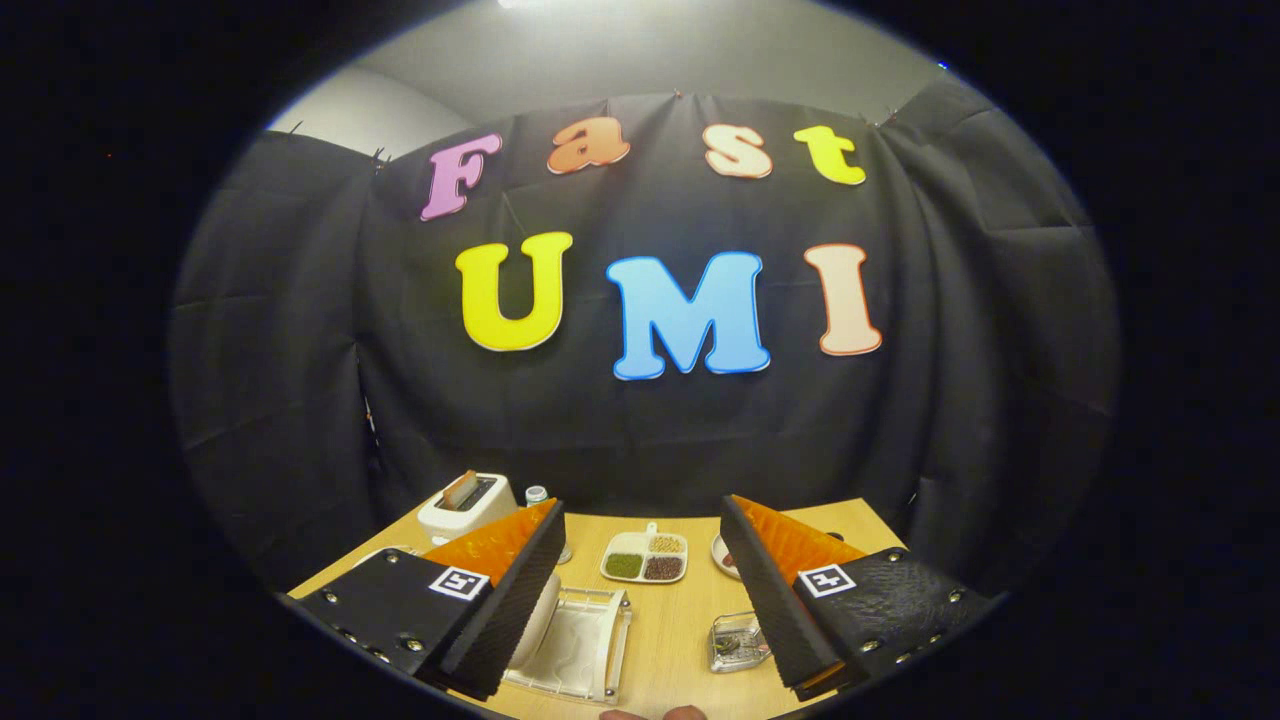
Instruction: Take the plate from the dish rack, then take the spoon from the basket and place it into the plate.
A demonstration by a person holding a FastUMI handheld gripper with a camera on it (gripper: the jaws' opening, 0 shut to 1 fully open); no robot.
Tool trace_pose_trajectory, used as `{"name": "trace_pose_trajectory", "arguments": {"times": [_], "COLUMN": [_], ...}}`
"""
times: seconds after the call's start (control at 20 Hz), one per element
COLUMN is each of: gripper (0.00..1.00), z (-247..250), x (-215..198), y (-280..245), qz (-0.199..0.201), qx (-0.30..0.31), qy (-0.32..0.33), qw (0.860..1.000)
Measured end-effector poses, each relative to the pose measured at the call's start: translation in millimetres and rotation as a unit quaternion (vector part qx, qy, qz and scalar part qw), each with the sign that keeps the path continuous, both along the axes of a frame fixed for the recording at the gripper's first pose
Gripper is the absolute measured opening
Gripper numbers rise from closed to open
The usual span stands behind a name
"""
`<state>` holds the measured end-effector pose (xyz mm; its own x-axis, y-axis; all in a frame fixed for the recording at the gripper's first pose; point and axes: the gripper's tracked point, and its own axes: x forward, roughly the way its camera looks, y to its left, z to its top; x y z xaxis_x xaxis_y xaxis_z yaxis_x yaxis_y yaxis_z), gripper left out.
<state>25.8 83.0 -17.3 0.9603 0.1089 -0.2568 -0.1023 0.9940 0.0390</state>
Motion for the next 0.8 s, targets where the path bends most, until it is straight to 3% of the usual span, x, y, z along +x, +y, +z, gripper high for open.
{"name": "trace_pose_trajectory", "arguments": {"times": [0.15,0.35,0.8], "gripper": [0.97,0.97,0.98], "z": [-26.0,-60.7,-114.3], "x": [4.9,8.1,21.2], "y": [21.3,45.2,76.1], "qz": [0.019,0.051,0.069], "qx": [0.02,0.057,0.07], "qy": [0.079,0.178,0.301], "qw": [0.997,0.981,0.949]}}
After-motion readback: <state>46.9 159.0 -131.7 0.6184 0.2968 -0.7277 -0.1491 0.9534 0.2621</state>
